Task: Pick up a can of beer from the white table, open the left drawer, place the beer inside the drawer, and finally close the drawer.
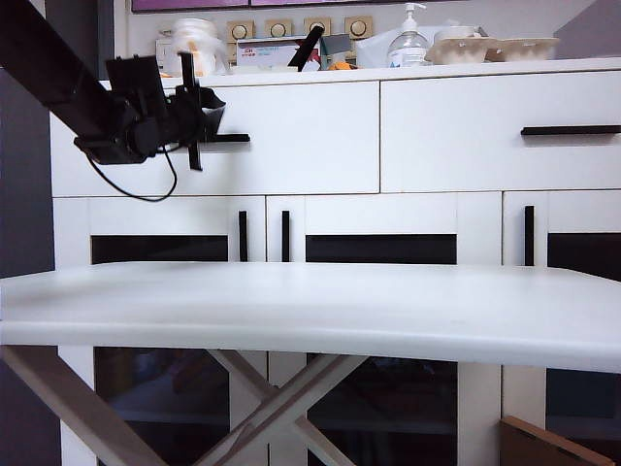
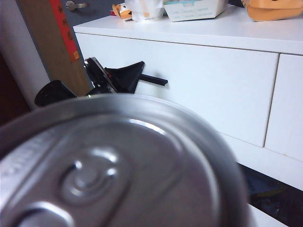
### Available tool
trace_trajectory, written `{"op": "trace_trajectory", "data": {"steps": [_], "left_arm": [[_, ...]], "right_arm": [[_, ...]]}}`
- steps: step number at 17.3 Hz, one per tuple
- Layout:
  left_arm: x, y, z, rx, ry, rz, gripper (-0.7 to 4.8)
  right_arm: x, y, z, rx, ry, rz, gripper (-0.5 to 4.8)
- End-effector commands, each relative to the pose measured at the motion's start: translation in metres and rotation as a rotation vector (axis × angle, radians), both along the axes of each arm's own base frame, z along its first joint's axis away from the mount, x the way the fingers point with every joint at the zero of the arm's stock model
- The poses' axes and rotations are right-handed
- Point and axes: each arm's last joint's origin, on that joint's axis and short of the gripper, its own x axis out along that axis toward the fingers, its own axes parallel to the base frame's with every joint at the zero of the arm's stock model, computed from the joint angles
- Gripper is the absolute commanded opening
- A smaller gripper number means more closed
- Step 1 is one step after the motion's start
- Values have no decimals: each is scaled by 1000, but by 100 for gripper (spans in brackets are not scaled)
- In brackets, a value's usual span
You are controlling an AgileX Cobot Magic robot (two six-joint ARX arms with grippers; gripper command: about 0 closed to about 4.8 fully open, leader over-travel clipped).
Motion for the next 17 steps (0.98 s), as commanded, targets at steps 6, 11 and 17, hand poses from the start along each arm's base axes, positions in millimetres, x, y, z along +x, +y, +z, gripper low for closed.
{"op": "trace_trajectory", "data": {"steps": [6,11,17], "left_arm": [[5,1,-11,-127,199,-62,479],[7,3,-14,-154,241,0,479],[8,4,-17,-134,269,31,479]], "right_arm": [[-4,-1,13,31,-83,1,-5],[-4,-1,13,31,-83,2,-5],[-4,-1,13,31,-83,1,-5]]}}
